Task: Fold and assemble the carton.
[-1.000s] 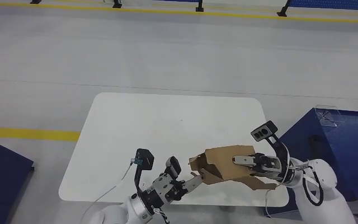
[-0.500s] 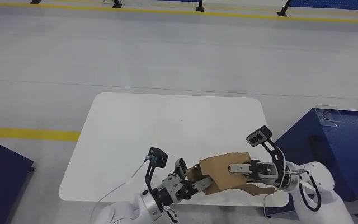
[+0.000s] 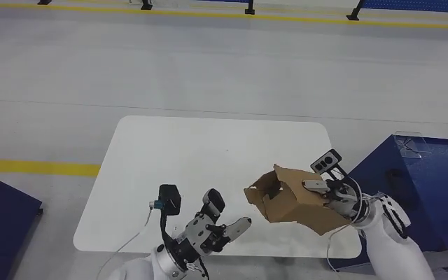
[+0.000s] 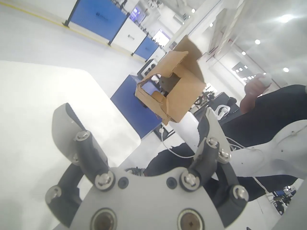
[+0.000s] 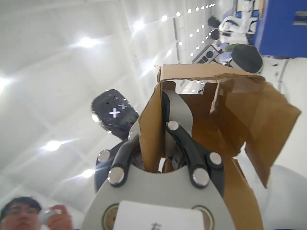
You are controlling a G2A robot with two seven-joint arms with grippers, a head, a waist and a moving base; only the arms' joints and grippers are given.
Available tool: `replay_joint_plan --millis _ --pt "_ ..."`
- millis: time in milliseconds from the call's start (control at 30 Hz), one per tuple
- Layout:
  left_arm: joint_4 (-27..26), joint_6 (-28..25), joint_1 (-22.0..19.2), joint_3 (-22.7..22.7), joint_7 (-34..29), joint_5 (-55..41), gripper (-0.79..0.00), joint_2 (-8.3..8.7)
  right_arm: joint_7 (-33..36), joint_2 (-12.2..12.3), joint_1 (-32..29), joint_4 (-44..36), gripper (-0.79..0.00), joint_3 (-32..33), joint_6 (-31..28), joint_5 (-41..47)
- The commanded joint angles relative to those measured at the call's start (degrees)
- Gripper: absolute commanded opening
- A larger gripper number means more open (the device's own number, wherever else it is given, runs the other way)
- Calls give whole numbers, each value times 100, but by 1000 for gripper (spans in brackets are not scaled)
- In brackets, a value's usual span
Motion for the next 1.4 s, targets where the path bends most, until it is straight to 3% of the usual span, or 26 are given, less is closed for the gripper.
replay_joint_plan --millis 0,200,333,500,933,1367 --pt "-4 -448 90 -117 148 198 0 25 -30 -3 42 78 -785 -28 239 202" --pt "14 -402 98 -116 185 141 0 21 -133 -7 4 12 -785 -56 284 213" --pt "136 403 -13 -146 -118 -106 0 1 -94 -14 -87 -130 -785 -53 173 126" --pt "185 682 -263 48 -335 93 0 -27 149 1 -145 -280 -785 -36 76 -209" --pt "322 847 -556 578 -503 319 0 -100 345 9 -299 -432 -785 -9 -31 -429" --pt "296 1005 -516 435 -300 170 0 -122 631 24 -326 -481 -785 -60 42 -633"
